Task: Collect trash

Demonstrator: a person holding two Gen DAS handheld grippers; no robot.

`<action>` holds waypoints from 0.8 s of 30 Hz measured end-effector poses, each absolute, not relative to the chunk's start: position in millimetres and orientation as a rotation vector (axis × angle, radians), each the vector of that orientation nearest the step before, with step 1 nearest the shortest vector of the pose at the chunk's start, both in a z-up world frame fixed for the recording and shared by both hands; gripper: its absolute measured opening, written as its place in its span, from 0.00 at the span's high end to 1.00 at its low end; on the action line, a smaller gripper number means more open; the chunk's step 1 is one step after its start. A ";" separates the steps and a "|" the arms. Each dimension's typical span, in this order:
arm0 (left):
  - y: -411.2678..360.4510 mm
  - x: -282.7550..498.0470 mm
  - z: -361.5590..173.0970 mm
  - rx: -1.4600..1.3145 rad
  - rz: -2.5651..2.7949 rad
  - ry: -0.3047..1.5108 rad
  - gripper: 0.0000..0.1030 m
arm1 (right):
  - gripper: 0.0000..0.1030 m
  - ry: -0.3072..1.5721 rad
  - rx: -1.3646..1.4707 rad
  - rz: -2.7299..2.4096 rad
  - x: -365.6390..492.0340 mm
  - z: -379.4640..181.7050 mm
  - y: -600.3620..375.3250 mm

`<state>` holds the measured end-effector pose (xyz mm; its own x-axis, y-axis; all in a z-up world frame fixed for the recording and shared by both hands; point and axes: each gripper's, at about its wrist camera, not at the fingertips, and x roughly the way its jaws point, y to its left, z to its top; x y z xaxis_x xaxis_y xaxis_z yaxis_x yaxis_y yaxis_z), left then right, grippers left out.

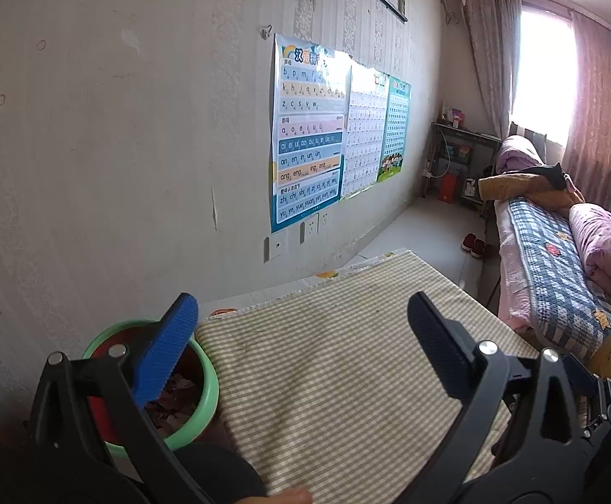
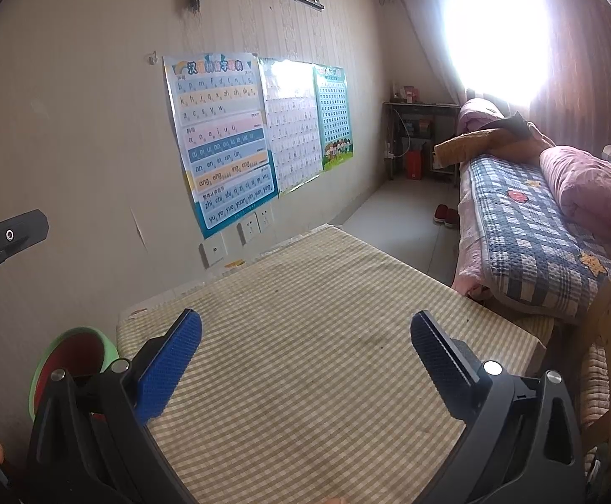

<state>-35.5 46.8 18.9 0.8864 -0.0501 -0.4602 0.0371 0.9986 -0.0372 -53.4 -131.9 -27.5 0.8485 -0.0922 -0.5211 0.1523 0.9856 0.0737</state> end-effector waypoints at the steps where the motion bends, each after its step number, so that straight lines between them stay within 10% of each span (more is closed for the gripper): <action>1: 46.8 -35.2 18.4 -0.027 -0.046 0.481 0.05 | 0.06 0.544 0.114 -0.130 -53.7 -27.9 -132.3; 16: 46.9 -28.8 1.8 -0.038 -0.050 0.511 0.05 | 0.06 0.584 0.123 -0.139 -48.4 -41.4 -137.6; 24: 10.7 27.5 -105.0 0.082 -0.102 0.730 0.05 | 0.06 0.746 0.166 -0.229 1.8 -98.4 -175.5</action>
